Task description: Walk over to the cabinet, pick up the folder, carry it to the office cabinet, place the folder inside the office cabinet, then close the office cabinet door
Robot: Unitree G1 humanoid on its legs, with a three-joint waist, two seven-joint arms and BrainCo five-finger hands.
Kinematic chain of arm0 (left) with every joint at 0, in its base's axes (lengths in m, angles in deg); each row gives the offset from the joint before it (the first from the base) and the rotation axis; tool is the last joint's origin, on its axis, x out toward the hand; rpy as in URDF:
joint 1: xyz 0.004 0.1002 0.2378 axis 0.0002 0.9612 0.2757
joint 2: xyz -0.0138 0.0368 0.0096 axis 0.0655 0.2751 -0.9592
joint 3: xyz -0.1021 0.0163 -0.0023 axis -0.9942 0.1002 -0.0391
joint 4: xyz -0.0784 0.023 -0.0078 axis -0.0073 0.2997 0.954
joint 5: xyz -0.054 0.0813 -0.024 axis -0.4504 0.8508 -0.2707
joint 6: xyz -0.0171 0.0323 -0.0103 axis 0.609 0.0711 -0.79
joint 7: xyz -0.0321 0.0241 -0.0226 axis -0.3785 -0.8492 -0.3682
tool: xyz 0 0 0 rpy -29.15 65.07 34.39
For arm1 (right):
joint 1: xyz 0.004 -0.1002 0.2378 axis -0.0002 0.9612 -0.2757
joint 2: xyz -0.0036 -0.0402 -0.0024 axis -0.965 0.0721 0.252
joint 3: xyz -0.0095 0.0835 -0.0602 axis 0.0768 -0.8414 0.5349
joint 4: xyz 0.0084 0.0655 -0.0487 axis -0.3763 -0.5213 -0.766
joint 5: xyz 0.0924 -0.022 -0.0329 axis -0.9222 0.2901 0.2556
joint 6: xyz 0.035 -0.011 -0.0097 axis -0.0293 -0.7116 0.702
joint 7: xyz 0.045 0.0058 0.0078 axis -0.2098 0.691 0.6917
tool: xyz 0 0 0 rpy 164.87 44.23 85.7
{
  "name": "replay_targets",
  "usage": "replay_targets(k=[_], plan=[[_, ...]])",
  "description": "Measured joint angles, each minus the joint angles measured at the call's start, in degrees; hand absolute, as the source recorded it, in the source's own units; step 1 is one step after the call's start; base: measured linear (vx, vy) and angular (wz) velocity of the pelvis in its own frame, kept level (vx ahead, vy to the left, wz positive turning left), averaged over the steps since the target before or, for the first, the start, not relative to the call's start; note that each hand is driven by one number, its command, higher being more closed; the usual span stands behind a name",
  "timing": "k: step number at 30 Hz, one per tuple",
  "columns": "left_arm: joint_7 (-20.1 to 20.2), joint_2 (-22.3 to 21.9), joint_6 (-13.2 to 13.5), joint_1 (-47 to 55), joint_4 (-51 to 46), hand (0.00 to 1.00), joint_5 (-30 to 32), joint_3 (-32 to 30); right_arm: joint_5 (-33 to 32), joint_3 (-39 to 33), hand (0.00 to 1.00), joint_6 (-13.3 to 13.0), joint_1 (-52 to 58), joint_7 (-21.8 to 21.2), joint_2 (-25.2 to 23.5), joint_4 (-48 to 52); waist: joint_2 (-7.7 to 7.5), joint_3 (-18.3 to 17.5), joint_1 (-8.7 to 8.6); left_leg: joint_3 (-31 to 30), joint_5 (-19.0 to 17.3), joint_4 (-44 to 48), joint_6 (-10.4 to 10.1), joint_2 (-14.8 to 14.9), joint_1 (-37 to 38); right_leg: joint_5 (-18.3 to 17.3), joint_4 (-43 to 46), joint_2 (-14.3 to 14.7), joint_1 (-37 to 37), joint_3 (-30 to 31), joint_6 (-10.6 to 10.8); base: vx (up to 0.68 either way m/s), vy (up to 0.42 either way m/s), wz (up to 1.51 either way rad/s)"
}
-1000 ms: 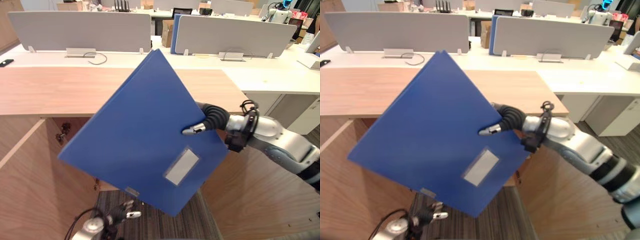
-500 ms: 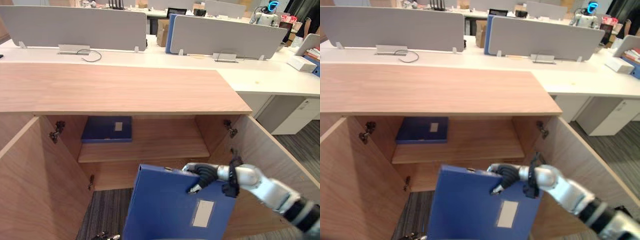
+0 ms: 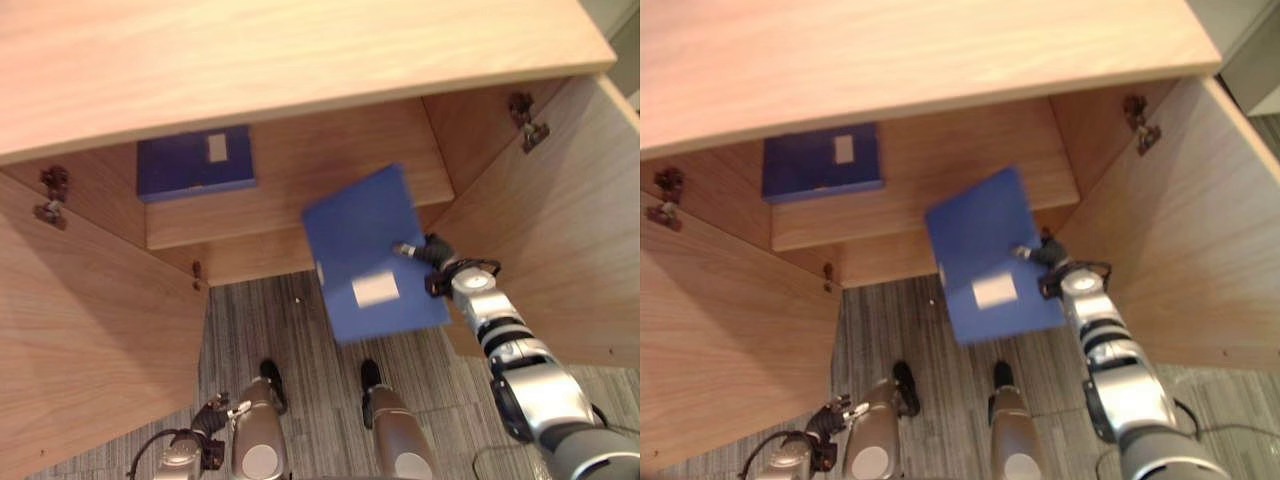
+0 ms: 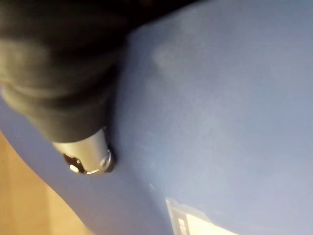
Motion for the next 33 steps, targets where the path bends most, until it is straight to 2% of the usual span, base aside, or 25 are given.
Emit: replay_targets(k=[1,3,8,13,17,19,21,22,24,26,29,30,33], plan=[[-0.30,0.02,-0.04,-0.14,-0.23,0.00,-0.24,-0.03,-4.16,-0.16,1.00,0.03,0.00,0.72,-0.19,0.35,0.11,0.24,-0.13,-1.13,-0.97,2.13,-0.01,0.28,-1.00,-1.26,1.95,-0.05,-0.60,-0.62,-0.15,-0.12,0.042,0.29],[-0.58,-0.45,-0.01,-0.73,-0.92,0.00,-1.58,-0.26,-14.51,-0.55,1.00,0.18,-0.23,2.01,-1.20,1.65,0.06,1.02,0.21,-4.57,-3.70,7.91,-0.35,0.43,-3.94,-6.37,9.22,-1.18,-2.68,-3.52,-0.87,-0.13,-0.004,0.52],[-1.26,-1.65,0.01,-1.58,-2.35,0.00,-1.96,-0.80,-24.34,-1.94,1.00,1.02,-4.63,2.30,-4.00,5.33,-0.05,2.14,0.66,-8.62,-6.42,15.97,-0.01,-0.82,-11.01,-12.11,21.42,-4.77,-8.47,-6.67,-0.79,-0.04,-0.008,0.37],[-1.68,-2.02,-0.04,-1.76,-2.99,0.00,-3.37,-1.50,-32.35,-4.42,1.00,0.68,-8.29,3.00,-4.17,8.36,-0.06,2.74,1.02,-11.32,-8.91,22.93,-0.73,-2.12,-16.29,-17.02,30.64,-8.10,-12.79,-8.63,-0.56,0.04,0.008,0.28],[-1.76,-2.04,-0.09,-2.42,-3.71,0.00,-4.34,-1.38,-41.99,-7.25,1.00,0.23,-12.58,6.65,-3.90,8.34,0.09,3.20,1.16,-12.64,-10.02,26.83,-0.44,-3.85,-20.11,-19.56,35.75,-10.87,-15.76,-9.37,-0.17,0.02,0.026,0.25],[-2.19,-2.12,-0.35,-2.63,-4.59,0.00,-5.29,-1.22,-47.02,-10.60,1.00,-0.96,-13.75,8.22,-3.98,8.36,0.12,3.21,1.39,-13.61,-10.29,28.21,-0.41,-4.71,-21.73,-20.57,37.48,-11.90,-16.56,-9.96,-0.12,0.01,0.017,0.34],[-3.23,-2.16,-0.91,-2.69,-5.31,0.00,-6.85,-0.02,-55.66,-16.89,1.00,-6.24,-15.27,10.61,-3.96,8.43,0.20,3.24,1.92,-15.16,-10.49,30.41,-0.32,-6.68,-24.20,-22.31,40.45,-14.21,-17.40,-11.13,0.01,0.01,0.014,0.52],[-3.65,-2.21,-0.96,-2.70,-5.45,0.00,-7.25,0.34,-57.35,-18.53,1.00,-7.98,-15.74,11.37,-3.95,8.52,0.26,3.27,2.08,-15.57,-10.50,30.88,-0.31,-7.28,-24.82,-22.73,41.17,-14.78,-17.59,-11.37,0.12,0.00,0.013,0.60],[-4.87,-2.34,-1.20,-2.62,-6.21,0.00,-9.20,1.38,-62.56,-25.60,1.00,-13.48,-18.51,15.01,-3.61,9.14,0.75,3.48,2.50,-17.27,-10.49,32.85,-0.24,-9.48,-27.81,-24.38,43.94,-17.06,-18.82,-12.65,0.28,0.00,0.017,0.58],[-5.25,-2.69,-1.45,-2.62,-6.73,0.00,-10.77,2.05,-63.97,-29.31,1.00,-15.49,-19.98,16.98,-2.48,9.87,1.37,3.71,3.07,-17.84,-10.37,34.12,-0.03,-10.93,-30.25,-25.25,45.93,-18.64,-20.39,-13.15,0.46,-0.01,0.017,0.42],[-5.99,-3.41,-1.61,-2.36,-7.22,0.00,-12.58,2.85,-64.62,-31.51,1.00,-16.03,-20.50,19.51,0.19,9.85,2.43,4.10,4.22,-18.31,-10.25,36.00,0.20,-12.34,-33.71,-26.23,48.53,-20.26,-23.17,-13.10,0.71,0.01,0.002,0.30],[-6.03,-3.57,-1.62,-1.89,-7.56,0.00,-13.01,3.60,-64.68,-31.57,1.00,-16.00,-20.86,21.02,1.58,9.40,3.27,4.06,4.66,-18.72,-10.23,37.28,0.24,-12.65,-36.06,-26.60,49.89,-20.63,-25.14,-13.03,0.74,0.02,-0.009,0.16],[-6.10,-4.36,-1.67,-1.65,-7.71,0.00,-13.15,3.73,-65.59,-31.54,1.00,-15.86,-21.36,23.01,4.32,9.20,4.39,4.19,5.60,-19.10,-10.20,38.99,0.28,-12.91,-39.24,-27.01,51.96,-20.86,-28.21,-12.68,0.64,0.01,-0.008,0.07]])
